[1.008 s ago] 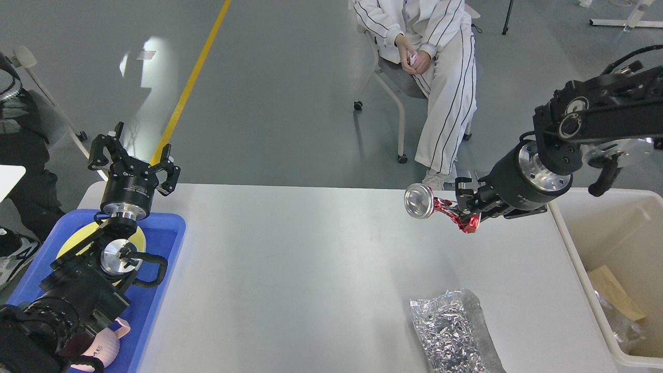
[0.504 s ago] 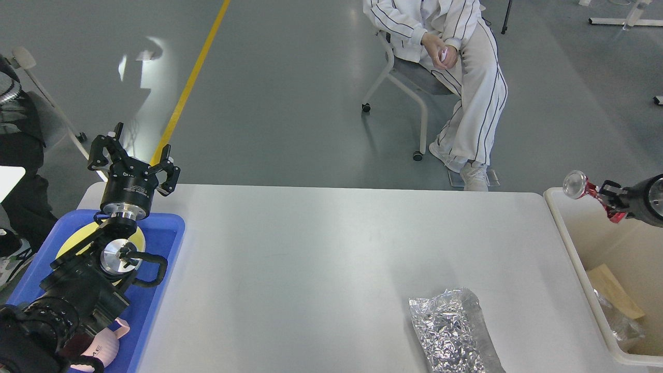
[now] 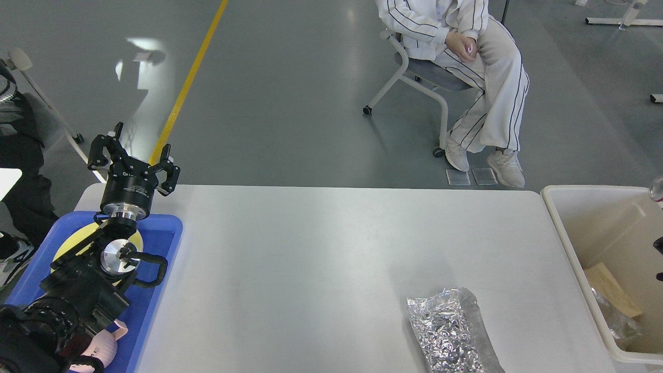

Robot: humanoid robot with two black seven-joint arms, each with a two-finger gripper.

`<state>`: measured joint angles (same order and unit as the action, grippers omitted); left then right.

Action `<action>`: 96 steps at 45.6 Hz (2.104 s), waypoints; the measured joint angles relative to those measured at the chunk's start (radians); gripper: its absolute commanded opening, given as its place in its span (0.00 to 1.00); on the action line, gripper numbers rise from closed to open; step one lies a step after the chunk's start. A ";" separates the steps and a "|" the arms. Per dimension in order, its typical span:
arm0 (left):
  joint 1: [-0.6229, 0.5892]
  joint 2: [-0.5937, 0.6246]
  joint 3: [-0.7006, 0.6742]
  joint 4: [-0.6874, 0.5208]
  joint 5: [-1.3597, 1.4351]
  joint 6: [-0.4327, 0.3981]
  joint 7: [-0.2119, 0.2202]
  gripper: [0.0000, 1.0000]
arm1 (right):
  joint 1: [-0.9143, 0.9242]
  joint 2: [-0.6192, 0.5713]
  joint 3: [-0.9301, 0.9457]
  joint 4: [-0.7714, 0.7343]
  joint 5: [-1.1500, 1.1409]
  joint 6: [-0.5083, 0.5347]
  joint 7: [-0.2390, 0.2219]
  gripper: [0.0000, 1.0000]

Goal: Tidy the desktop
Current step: 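Lift the red can and drop it into the white bin, then swing the right gripper out of the bin toward the silver foil bag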

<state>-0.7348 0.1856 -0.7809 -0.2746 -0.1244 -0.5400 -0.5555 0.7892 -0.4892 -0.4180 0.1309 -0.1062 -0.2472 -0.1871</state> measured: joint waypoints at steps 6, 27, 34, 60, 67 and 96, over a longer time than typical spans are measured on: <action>0.000 0.000 0.000 0.000 0.000 0.000 0.000 0.97 | -0.041 0.027 0.021 -0.039 0.005 -0.036 0.000 0.00; 0.000 -0.001 0.000 0.000 0.000 0.000 0.000 0.97 | -0.076 0.057 0.022 -0.036 0.006 -0.031 -0.001 1.00; 0.000 -0.001 0.000 0.000 0.000 0.000 0.000 0.97 | -0.078 0.079 0.022 -0.036 0.006 -0.031 -0.002 1.00; 0.000 0.000 0.001 0.000 0.000 -0.001 0.000 0.97 | 0.251 -0.127 0.006 0.429 0.001 0.017 -0.015 1.00; 0.000 0.000 0.001 0.000 0.000 -0.002 0.000 0.97 | 0.498 -0.225 -0.177 0.740 -0.004 0.169 -0.020 1.00; 0.000 0.000 0.000 0.000 0.000 -0.002 0.000 0.97 | 1.197 0.017 -0.599 1.396 0.020 0.420 -0.010 1.00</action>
<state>-0.7348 0.1853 -0.7808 -0.2746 -0.1243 -0.5415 -0.5553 1.9857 -0.4725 -1.0166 1.5266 -0.0860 0.1733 -0.1969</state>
